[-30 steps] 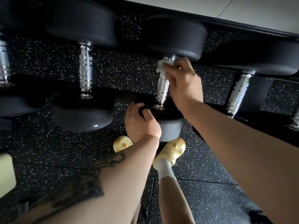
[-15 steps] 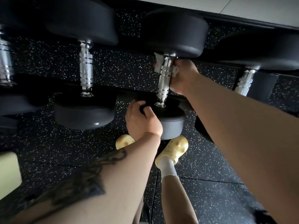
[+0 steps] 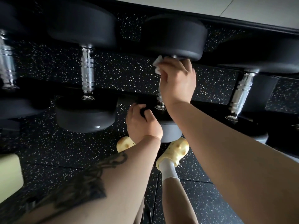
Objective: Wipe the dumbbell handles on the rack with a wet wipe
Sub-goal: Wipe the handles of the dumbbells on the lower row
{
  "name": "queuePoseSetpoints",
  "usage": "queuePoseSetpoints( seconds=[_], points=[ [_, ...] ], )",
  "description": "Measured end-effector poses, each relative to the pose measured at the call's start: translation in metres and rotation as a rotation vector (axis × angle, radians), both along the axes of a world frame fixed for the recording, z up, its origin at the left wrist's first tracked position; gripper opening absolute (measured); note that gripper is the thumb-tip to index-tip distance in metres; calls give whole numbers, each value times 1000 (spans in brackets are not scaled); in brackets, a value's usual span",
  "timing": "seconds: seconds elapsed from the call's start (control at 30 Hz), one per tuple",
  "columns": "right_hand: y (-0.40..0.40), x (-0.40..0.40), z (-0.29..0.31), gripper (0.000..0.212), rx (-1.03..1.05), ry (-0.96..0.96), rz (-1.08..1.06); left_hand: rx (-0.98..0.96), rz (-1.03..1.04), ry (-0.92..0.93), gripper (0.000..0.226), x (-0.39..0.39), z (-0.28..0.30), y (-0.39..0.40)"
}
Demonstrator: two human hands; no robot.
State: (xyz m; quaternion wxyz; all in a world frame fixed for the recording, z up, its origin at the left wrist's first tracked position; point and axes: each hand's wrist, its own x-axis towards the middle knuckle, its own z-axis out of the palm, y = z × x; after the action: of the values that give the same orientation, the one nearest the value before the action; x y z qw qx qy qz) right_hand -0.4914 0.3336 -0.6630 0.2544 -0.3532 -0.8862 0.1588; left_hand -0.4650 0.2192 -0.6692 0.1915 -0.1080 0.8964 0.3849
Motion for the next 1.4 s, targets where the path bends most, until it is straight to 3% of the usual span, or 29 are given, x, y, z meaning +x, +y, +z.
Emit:
queuePoseSetpoints(
  seconds=[0.07,0.17,0.23,0.3,0.33,0.4,0.47,0.63,0.7,0.8,0.97,1.1,1.27,1.4],
  points=[
    [-7,12,3,16,-162,10,-124,0,-5,3,45,0,0,-1],
    [-10,15,6,20,-659,-44,-476,16,-1,6,46,0,0,-1],
    [7,4,7,22,-1081,52,-614,10,1,0,46,1,1,-1],
    [26,-7,9,27,-1609,328,-653,-3,11,-9,45,1,0,0],
    [34,-9,6,27,-1775,437,-623,-4,15,-12,45,2,0,0],
    [41,-5,-2,27,-1886,439,-558,4,12,-11,45,1,-1,0],
    [34,10,-10,29,-1901,335,-484,5,7,-13,46,1,-1,-1],
    [37,40,-15,43,-1750,-274,-168,-9,3,1,45,1,0,-1],
    [43,26,-7,41,-1644,-273,-150,-3,11,-2,46,1,-1,0],
    [33,16,-7,40,-1667,-125,-268,0,5,-2,46,1,0,0],
    [18,55,0,20,-1409,-463,-91,-13,-17,12,47,1,0,0],
    [16,55,20,18,-1088,-664,-15,-9,-30,14,48,0,0,0],
    [-24,53,53,18,-967,-501,-109,-19,-15,14,45,0,0,0],
    [-27,47,43,12,-783,-552,-198,-12,-10,3,43,-1,1,-1]
  ],
)
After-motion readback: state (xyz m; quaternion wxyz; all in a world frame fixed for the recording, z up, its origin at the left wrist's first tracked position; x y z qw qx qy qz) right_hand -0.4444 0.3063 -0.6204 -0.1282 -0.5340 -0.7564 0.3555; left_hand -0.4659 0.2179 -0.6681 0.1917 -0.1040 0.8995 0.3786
